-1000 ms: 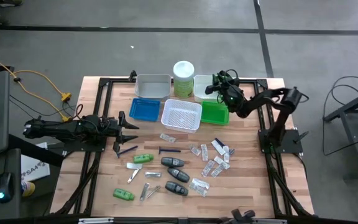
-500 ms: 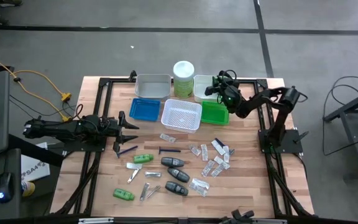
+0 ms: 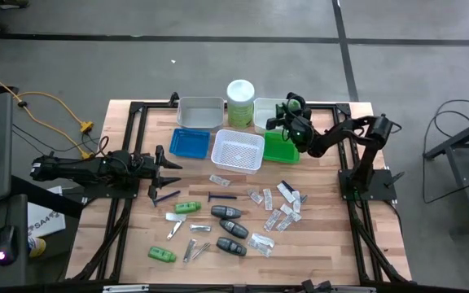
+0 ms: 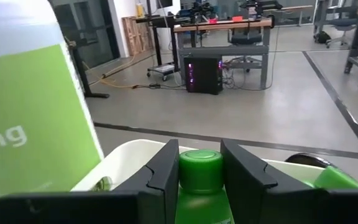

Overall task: Pick & Place Travel size toiletries
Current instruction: Put the green shampoo into the small white bin

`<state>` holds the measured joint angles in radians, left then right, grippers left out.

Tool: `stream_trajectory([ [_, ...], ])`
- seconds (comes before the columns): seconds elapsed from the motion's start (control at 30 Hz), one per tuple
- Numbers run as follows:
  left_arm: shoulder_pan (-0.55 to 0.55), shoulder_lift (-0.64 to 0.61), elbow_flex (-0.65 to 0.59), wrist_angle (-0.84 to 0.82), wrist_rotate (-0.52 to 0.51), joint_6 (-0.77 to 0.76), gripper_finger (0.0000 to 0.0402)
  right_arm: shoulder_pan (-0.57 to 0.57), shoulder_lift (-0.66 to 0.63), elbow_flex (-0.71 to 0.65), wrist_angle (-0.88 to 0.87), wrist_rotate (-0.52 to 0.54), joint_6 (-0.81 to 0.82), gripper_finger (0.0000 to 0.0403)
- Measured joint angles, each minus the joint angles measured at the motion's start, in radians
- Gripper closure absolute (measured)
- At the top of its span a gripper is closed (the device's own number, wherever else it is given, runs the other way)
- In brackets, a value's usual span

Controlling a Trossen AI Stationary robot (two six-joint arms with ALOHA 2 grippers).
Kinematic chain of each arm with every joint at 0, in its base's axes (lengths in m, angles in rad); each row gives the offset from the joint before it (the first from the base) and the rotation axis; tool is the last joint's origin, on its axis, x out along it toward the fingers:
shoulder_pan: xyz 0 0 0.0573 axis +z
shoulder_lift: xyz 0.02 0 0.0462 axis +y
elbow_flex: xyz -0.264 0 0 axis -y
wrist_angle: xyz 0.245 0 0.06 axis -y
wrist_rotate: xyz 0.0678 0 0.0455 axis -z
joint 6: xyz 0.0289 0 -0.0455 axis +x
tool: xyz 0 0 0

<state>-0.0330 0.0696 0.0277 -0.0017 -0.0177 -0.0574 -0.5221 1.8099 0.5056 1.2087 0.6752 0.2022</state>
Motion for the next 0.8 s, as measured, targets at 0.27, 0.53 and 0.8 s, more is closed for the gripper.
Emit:
stream_trajectory([
  [0.27,0.000,0.000,0.000,0.000,0.000,0.000,0.0213,-0.028,-0.001,0.000,-0.083,0.000,0.006,0.0304],
  [0.53,0.000,0.000,0.000,0.000,0.000,0.000,0.0213,-0.043,-0.006,0.002,-0.150,-0.003,0.028,0.0296],
  [0.8,0.000,0.000,0.000,0.000,0.000,0.000,0.0213,-0.034,-0.005,0.001,-0.152,-0.007,0.027,0.0288],
])
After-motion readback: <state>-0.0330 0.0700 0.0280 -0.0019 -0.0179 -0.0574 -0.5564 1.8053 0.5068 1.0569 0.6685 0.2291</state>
